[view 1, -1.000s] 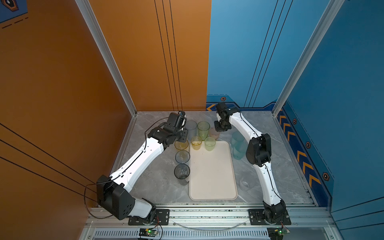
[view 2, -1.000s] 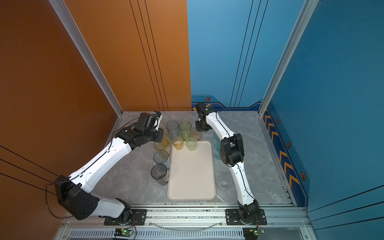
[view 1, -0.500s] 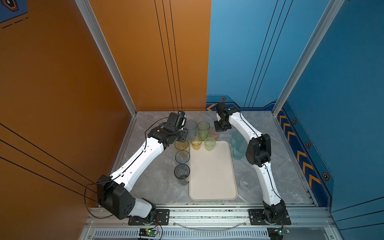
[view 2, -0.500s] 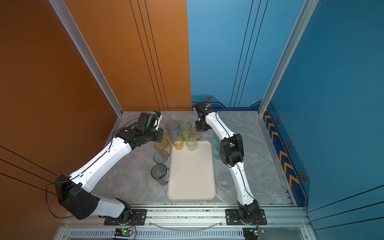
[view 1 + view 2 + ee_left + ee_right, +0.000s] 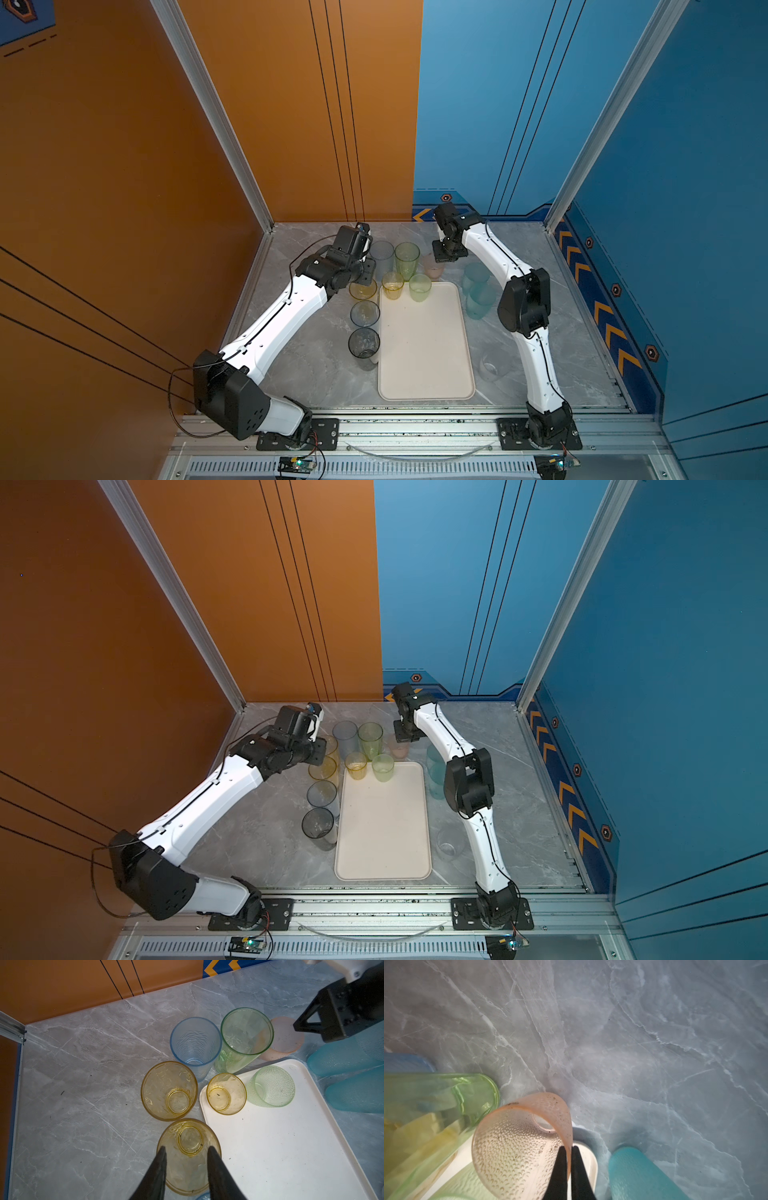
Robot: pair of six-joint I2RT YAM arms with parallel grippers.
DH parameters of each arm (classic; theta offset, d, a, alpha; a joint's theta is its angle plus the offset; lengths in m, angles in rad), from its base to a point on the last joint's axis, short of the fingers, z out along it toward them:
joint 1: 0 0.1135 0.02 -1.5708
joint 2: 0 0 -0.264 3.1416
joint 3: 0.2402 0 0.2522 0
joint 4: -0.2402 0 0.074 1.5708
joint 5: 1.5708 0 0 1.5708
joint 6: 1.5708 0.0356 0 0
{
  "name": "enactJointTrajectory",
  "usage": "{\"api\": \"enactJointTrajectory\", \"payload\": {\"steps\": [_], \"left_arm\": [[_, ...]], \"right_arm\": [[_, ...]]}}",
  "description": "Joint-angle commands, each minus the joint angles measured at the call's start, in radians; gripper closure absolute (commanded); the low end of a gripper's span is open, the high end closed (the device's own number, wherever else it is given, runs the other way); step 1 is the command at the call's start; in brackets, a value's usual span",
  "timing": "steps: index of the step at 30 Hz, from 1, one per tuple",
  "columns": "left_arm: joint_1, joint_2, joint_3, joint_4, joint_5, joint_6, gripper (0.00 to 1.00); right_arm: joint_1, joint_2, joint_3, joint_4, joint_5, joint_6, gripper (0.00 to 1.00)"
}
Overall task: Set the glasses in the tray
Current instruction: 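Lift the pink glass with right gripper and lower it beside the green glass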
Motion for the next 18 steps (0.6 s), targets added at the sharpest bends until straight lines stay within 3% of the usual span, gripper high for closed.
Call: {"api": "enactJointTrajectory", "payload": {"steps": [1,18], "left_arm": [[0.01,-0.029,-0.016,-0.001,0.009,0.009,0.65],[0.008,-0.039,-0.009,-0.001,0.012,0.006,0.65]], "right_arm": [[-0.001,-0.131,-0.05,0.029,0.043,-0.007,1.0],[0.033,-0.432,-0.502,0.123,0.032,0.03,1.0]]}}
